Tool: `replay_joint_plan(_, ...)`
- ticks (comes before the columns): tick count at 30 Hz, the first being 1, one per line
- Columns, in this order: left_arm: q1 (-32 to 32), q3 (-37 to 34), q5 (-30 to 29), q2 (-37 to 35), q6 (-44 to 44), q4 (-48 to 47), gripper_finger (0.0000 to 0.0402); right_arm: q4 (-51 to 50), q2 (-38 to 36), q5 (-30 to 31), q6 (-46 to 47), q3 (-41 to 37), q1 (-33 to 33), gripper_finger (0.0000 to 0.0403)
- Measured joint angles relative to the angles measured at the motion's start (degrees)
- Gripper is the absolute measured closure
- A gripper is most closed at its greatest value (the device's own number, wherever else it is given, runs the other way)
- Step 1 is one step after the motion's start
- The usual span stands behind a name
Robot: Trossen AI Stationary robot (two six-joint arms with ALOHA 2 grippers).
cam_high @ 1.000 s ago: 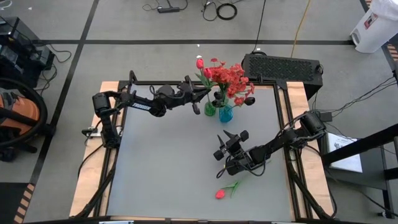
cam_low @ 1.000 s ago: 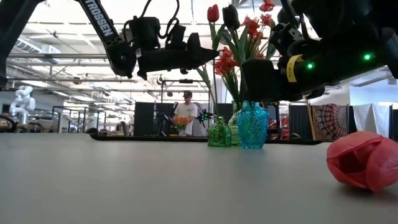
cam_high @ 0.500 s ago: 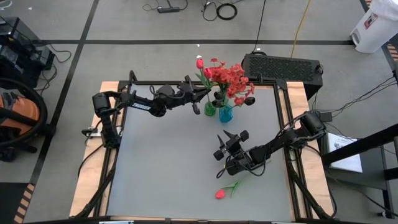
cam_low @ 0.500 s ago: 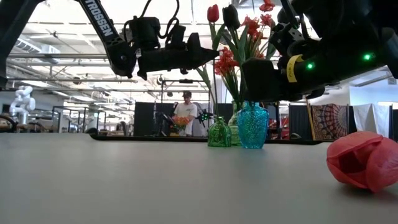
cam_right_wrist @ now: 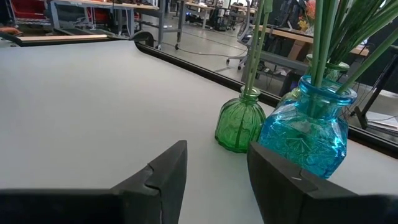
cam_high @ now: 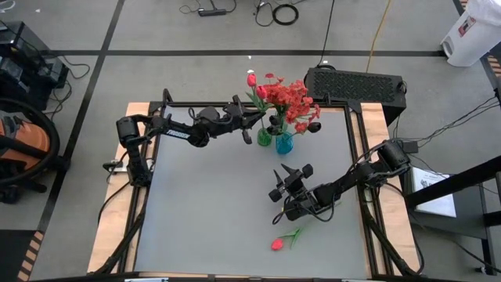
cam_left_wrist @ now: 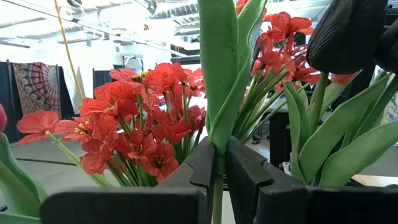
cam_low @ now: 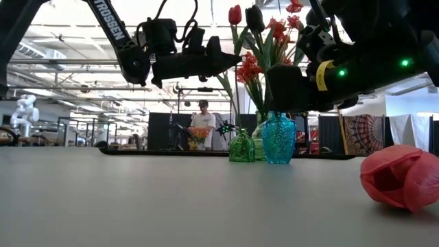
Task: Sort flowers into vase by color
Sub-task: Put the left pink flower into the bottom green vase
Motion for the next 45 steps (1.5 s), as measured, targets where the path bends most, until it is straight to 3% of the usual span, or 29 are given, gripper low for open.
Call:
replay_joint_plan(27, 0.0, 0.0, 0.0, 0.0, 0.3, 0.0, 0.0367, 0.1, 0.0, 0.0, 0.0, 0.0, 0.0, 0.0243)
replay_joint_plan(37, 0.0, 0.0, 0.0, 0.0, 0.1, -0.1, 0.0309, 0.1, 0.0, 0.0, 0.0, 0.0, 0.0, 0.0243)
replay_joint_plan(45, 0.0, 0.0, 0.0, 0.0, 0.1, -0.1, 0.0303, 0.2, 0.0, 0.0, 0.0, 0.0, 0.0, 0.0243)
